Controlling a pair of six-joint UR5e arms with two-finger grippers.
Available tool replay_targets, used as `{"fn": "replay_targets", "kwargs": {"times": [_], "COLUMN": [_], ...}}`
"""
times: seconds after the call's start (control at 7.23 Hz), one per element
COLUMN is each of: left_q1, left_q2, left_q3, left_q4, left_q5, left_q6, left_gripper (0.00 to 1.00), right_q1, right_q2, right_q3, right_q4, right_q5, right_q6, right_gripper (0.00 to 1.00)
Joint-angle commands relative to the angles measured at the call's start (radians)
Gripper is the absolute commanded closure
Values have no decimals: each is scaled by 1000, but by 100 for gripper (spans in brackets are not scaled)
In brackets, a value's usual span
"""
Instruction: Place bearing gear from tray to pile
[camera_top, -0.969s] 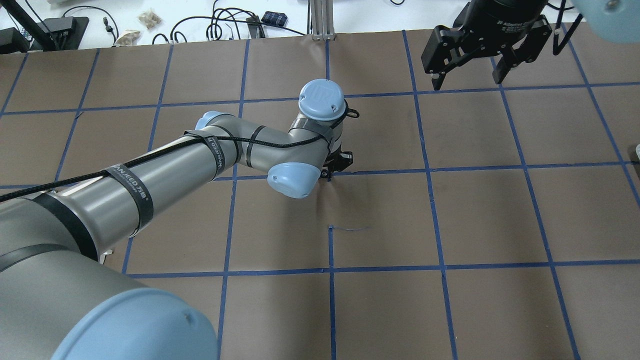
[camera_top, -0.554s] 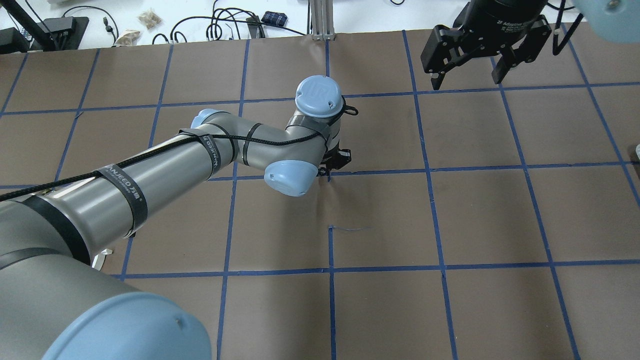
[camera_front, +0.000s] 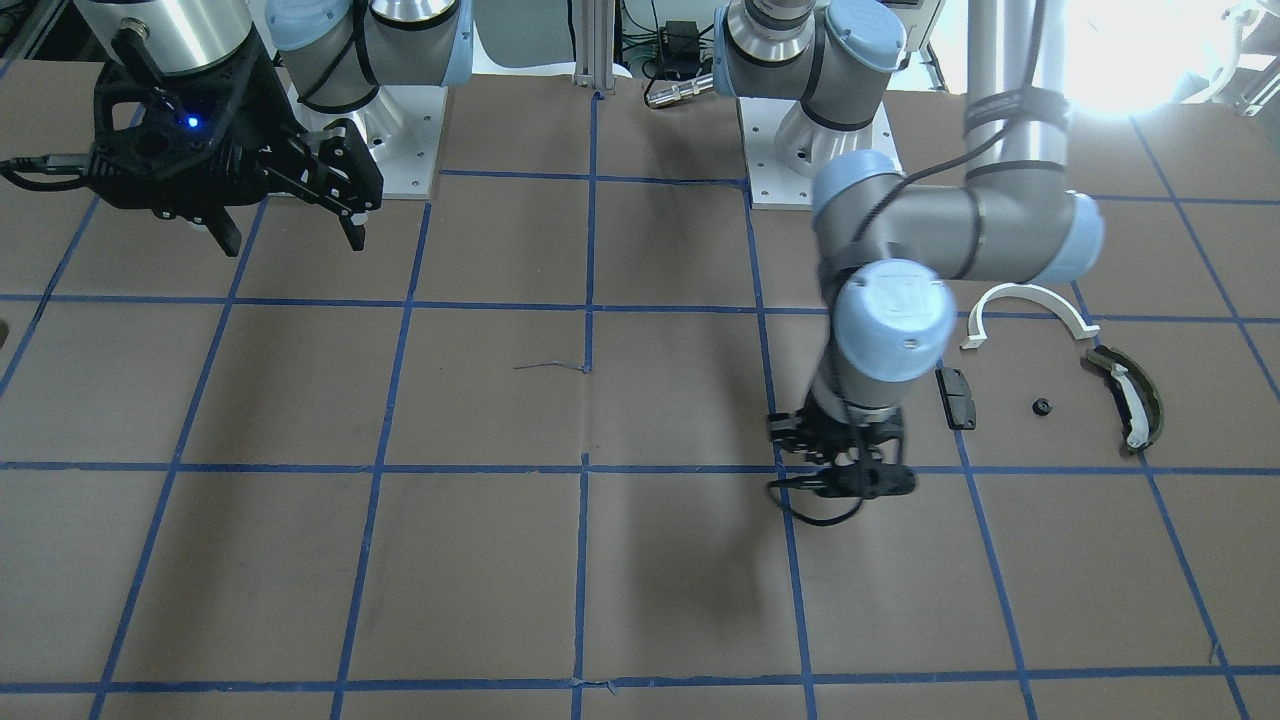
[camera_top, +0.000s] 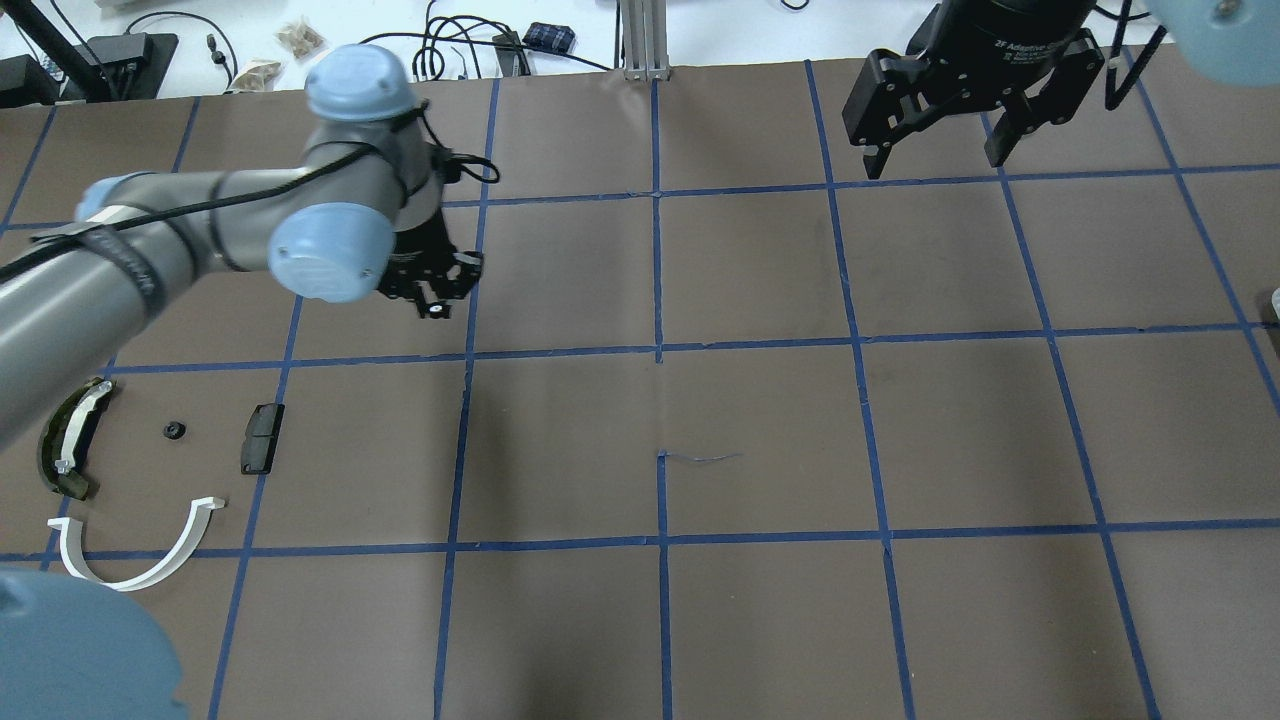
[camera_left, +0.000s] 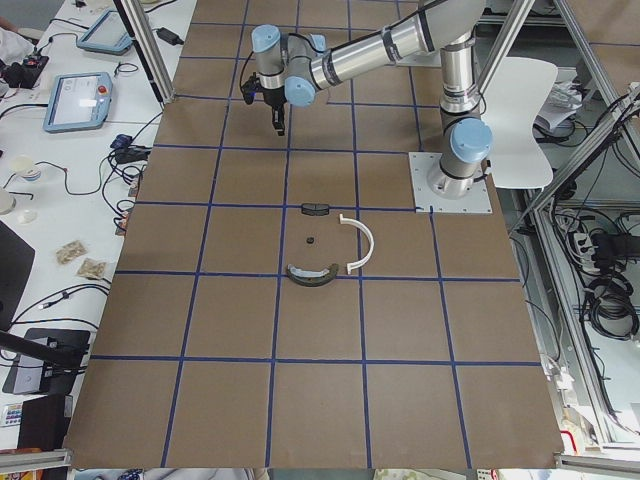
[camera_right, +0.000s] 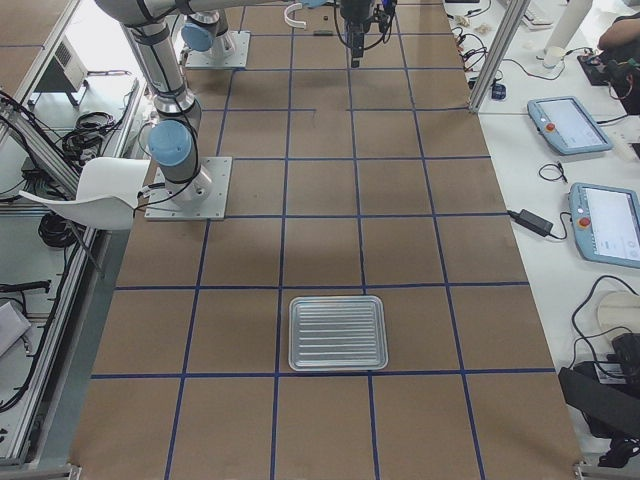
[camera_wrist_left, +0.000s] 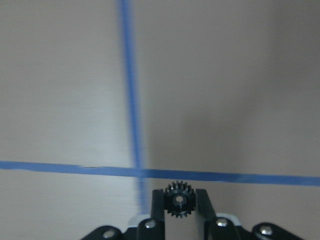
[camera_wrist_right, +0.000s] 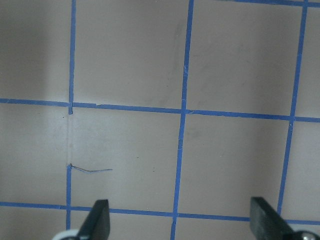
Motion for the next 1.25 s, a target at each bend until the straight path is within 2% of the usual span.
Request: {"fn": "replay_targets", "kwargs": {"times": [0.0,0.14,0.28,0.42,0.69,0.97,1.11], "left_q1": [302,439,525,596,633,608,572], "left_q2": [39,33,30,34,14,35,13], "left_q3": [-94,-120,-125,-137,-155,-183,-180], "left_q4": [25,111,121,119,127,113,125], "left_q5": [-2,-3,0,3,-2,-2,-10], "left_q6": [302,429,604,651,667,650,604], "left_gripper": [88,87,87,87,87,87,87], "right_q1": [0,0,0,0,0,0,0], "right_q2": [1,0,0,0,1,0,0], "right_q3": [0,0,0,0,0,0,0], "right_q4": [0,2,0,2,0,-2,0], "right_q5": [-2,0,3,3,3,3,3], "right_q6": [0,-2,0,0,0,0,0], "right_gripper": [0,0,0,0,0,0,0]}}
